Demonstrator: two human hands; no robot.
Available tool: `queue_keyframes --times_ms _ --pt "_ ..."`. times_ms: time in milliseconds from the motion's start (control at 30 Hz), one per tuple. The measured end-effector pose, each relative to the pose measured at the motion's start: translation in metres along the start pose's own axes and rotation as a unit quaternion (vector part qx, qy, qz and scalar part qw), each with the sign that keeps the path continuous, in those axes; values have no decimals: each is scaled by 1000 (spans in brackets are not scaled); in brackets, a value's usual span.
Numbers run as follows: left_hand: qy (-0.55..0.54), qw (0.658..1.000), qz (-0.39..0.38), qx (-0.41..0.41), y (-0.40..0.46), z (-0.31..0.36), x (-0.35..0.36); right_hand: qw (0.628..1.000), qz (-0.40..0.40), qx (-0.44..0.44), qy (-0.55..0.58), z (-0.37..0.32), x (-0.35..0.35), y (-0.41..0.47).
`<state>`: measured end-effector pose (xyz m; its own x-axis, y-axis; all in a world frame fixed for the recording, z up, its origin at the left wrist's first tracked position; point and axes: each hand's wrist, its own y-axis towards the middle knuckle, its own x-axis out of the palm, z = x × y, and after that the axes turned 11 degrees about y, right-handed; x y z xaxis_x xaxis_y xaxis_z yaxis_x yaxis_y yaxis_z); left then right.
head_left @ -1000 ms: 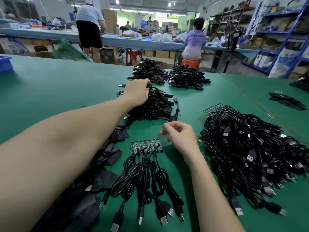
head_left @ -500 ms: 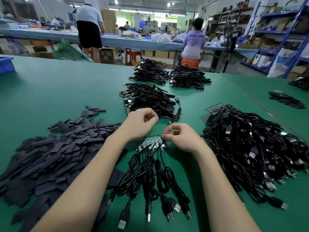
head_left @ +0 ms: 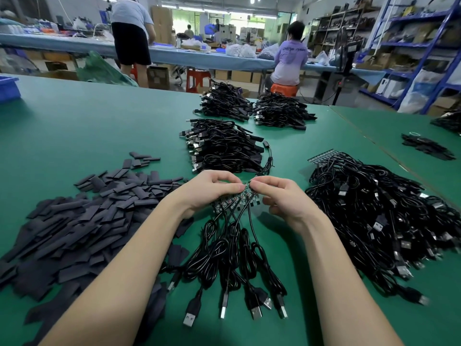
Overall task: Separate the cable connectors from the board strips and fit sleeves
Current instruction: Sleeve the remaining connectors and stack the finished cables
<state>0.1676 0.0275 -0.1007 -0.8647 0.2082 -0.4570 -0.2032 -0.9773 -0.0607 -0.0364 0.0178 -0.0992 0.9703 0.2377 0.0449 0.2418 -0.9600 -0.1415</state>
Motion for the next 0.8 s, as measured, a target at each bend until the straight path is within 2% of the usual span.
queue_keyframes --times_ms 100,267,467,700,800 --pt "-13 1000 14 -1 -1 1 2 1000 7 -2 -28 -1 0 -1" --pt "-30 999 11 9 -1 4 5 1000 6 -9 -8 1 -2 2" --pt "-80 997 -13 11 -3 5 6 994 -49 15 95 6 -5 8" --pt "-53 999 10 -3 -1 8 3 996 -22 21 78 5 -1 7" --pt "-58 998 5 -1 -1 8 5 994 -44 22 99 5 0 6"
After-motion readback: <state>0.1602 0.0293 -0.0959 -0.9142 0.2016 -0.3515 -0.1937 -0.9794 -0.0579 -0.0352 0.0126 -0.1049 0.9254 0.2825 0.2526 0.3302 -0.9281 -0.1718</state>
